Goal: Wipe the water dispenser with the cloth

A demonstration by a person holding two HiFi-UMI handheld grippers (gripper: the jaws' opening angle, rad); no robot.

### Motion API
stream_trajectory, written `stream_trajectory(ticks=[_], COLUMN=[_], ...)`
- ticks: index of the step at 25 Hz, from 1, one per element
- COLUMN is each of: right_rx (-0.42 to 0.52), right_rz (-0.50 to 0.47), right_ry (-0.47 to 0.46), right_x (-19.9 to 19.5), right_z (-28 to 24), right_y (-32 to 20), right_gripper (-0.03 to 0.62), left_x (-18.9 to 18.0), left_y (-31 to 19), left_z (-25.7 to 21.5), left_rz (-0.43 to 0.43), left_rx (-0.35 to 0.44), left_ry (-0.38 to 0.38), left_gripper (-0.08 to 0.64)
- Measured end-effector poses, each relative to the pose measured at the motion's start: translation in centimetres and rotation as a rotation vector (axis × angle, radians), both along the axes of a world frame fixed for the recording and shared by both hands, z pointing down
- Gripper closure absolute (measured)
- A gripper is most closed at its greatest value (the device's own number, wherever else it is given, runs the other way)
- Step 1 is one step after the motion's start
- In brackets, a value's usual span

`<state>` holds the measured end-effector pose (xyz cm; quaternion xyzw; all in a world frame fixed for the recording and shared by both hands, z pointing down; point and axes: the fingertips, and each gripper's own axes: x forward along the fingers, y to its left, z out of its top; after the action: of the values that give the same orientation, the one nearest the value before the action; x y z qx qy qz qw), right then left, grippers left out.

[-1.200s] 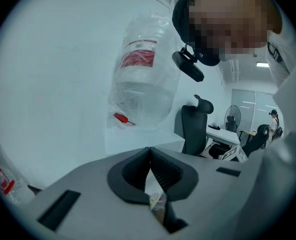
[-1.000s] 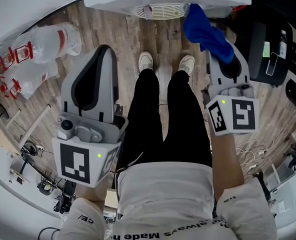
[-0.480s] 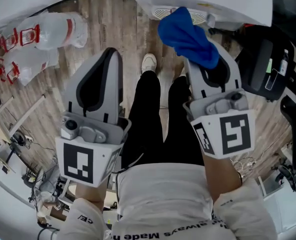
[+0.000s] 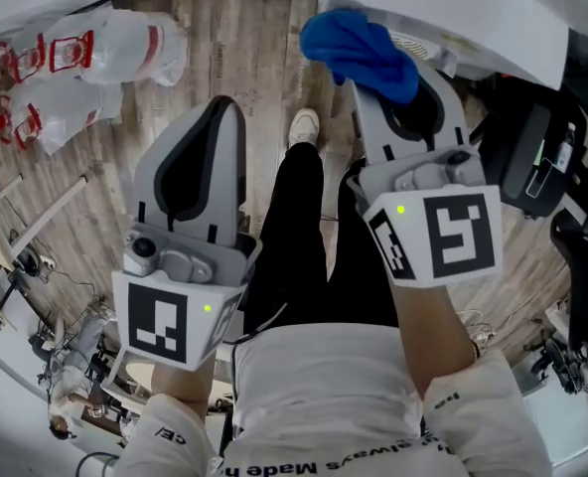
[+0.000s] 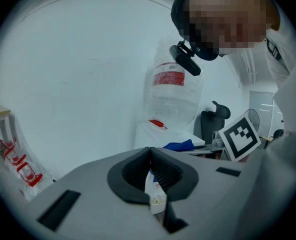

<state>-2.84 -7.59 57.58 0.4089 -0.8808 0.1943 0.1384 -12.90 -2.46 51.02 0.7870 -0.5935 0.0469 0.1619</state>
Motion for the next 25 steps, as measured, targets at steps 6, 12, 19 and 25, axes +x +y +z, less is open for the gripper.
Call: stream_trajectory(ticks=[6,12,19,25], right_rx=[0.017,-0.003,-0.022,-0.046], right_rz=[0.029,0.053,0.074,0.072], right_ry=[0.031,0.040,0.067,0.099], right_x=[-1.4,-1.6,-1.7,-2.4], right_z=[1.2,2.7,4.4,5.9], right_y=[-2.4,-2.6,-2.7,-3.0], right_gripper=[0.508,0.511,0.511,0.511], left_x=[-1.5,-1.3,-1.1,-1.0], left_y=[-0.8,-1.5,-1.2,-1.3], left_z=[0.3,0.4,0.8,1.1], left_rz=[-0.004,0.013,0.025,0.029], left_rx=[-0.006,0.003,-0.008,-0.022], left_ry=[0.002,0.002,0.001,0.004], left_gripper=[0.540,0.540,0.540,0.540])
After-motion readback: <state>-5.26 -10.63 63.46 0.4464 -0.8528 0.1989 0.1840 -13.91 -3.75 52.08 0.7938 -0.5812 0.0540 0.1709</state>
